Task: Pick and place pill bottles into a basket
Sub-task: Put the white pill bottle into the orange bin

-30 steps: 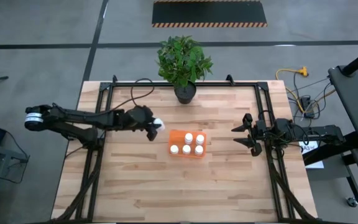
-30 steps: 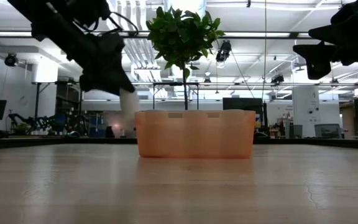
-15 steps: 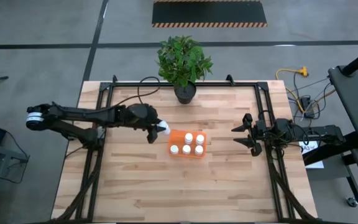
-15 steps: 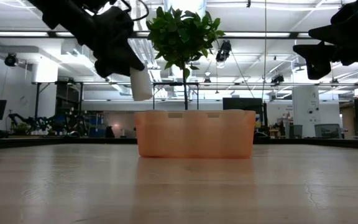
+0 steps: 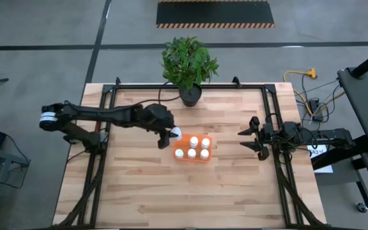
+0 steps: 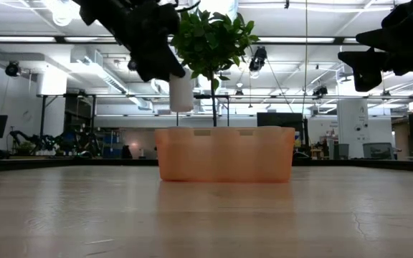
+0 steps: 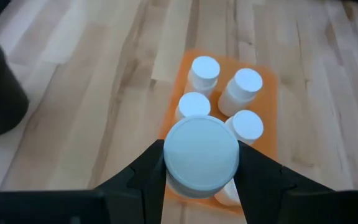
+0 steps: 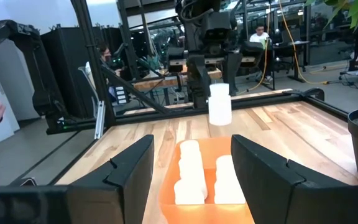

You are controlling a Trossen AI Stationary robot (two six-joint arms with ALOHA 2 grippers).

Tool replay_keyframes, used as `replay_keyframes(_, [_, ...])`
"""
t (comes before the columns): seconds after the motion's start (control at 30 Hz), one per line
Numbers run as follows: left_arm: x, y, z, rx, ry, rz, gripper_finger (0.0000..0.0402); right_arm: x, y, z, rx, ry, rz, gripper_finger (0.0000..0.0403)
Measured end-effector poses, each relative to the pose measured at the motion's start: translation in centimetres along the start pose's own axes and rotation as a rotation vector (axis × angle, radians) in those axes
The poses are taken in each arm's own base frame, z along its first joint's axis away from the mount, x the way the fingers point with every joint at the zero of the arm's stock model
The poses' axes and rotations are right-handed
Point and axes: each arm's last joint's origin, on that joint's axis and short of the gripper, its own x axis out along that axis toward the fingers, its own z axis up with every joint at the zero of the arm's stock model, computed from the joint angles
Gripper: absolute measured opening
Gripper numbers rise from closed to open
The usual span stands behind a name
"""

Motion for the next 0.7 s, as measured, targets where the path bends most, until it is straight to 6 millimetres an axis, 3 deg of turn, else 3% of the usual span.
replay_keyframes(0.7, [6.2, -1.0, -2.0, 0.033, 0.086, -0.057, 0.0139, 0.0, 0.0, 0.0, 0.002, -0.001, -0.001, 0.0203])
